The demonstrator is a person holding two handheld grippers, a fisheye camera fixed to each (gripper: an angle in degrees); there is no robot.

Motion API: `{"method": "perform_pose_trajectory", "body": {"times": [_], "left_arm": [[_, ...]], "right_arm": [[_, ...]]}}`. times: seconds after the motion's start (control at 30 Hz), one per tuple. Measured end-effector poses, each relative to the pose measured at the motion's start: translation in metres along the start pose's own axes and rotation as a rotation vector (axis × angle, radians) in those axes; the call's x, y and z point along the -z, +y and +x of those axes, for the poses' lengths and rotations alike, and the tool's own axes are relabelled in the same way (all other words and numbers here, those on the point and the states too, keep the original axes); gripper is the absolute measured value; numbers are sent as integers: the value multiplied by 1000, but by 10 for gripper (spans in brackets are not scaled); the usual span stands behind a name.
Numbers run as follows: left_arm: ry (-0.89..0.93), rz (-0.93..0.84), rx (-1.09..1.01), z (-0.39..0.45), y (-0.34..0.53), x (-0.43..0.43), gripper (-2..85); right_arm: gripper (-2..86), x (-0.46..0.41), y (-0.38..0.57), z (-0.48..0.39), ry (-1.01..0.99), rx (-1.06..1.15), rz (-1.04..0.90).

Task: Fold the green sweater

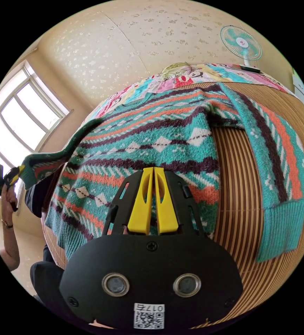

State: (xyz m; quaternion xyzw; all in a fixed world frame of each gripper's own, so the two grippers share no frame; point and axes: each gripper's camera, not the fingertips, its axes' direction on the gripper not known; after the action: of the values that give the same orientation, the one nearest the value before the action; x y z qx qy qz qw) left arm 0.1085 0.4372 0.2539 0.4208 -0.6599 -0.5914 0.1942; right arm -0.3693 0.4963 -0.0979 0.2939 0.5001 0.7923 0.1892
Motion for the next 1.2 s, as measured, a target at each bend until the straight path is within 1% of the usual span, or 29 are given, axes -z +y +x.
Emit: {"method": "perform_pose_trajectory", "body": {"times": [0.03, 0.07, 0.1, 0.13, 0.2, 0.3, 0.4, 0.43, 0.47, 0.5, 0.53, 0.6, 0.63, 0.7, 0.73, 0.77, 0.8, 0.9, 1.03, 1.2], "left_arm": [[43, 6, -8, 9, -18, 2, 38], [117, 8, -38, 34, -55, -1, 39], [166, 20, -98, 64, -90, -9, 40], [186, 24, -136, 81, -107, -15, 41], [277, -3, -250, 141, -157, -49, 71], [378, -46, -347, 178, -173, -90, 130], [495, -85, -371, 163, -149, -117, 116], [490, -94, -363, 154, -142, -122, 113], [427, -106, -336, 131, -124, -132, 113], [307, -116, -303, 104, -103, -142, 112], [235, -122, -284, 89, -92, -148, 112], [-86, -158, -180, 28, -41, -172, 112], [-166, -164, -149, 13, -28, -177, 112], [-414, -218, -100, -30, 18, -197, 104], [-459, -241, -112, -38, 28, -203, 100], [-491, -234, -176, -46, 48, -212, 96], [-488, -164, -208, -46, 60, -207, 93], [-485, -205, -190, -51, 55, -210, 88], [-460, -188, -197, -60, 60, -206, 83], [-562, -193, -268, -44, 69, -204, 80]], "right_arm": [[3, -1, 0, -1, 5, 3, 1], [3, -1, 0, -1, 7, 3, 1], [3, -1, -1, -1, 5, 2, 0], [3, -1, -1, -1, -3, -1, 1], [3, -1, -2, 1, -22, -7, 1], [3, -2, -2, 4, -54, -20, 4], [3, -5, -1, -1, -42, -11, 8], [3, -6, -1, -2, -41, -10, 9], [3, -6, -2, -3, -40, -10, 10], [4, -7, -1, -5, -37, -8, 11], [4, -8, -1, -8, -30, -4, 13], [4, -10, -1, -12, -23, 0, 13], [4, -11, -1, -14, -21, 1, 14], [4, -13, -1, -18, -17, 3, 14], [4, -15, -1, -20, -15, 4, 14], [4, -15, -1, -21, -14, 4, 14], [4, -17, -1, -23, -12, 6, 13], [3, -20, -2, -34, 17, 21, 14], [2, -28, -3, -50, 70, 43, 6], [2, -34, -6, -64, 116, 50, -2]]}}
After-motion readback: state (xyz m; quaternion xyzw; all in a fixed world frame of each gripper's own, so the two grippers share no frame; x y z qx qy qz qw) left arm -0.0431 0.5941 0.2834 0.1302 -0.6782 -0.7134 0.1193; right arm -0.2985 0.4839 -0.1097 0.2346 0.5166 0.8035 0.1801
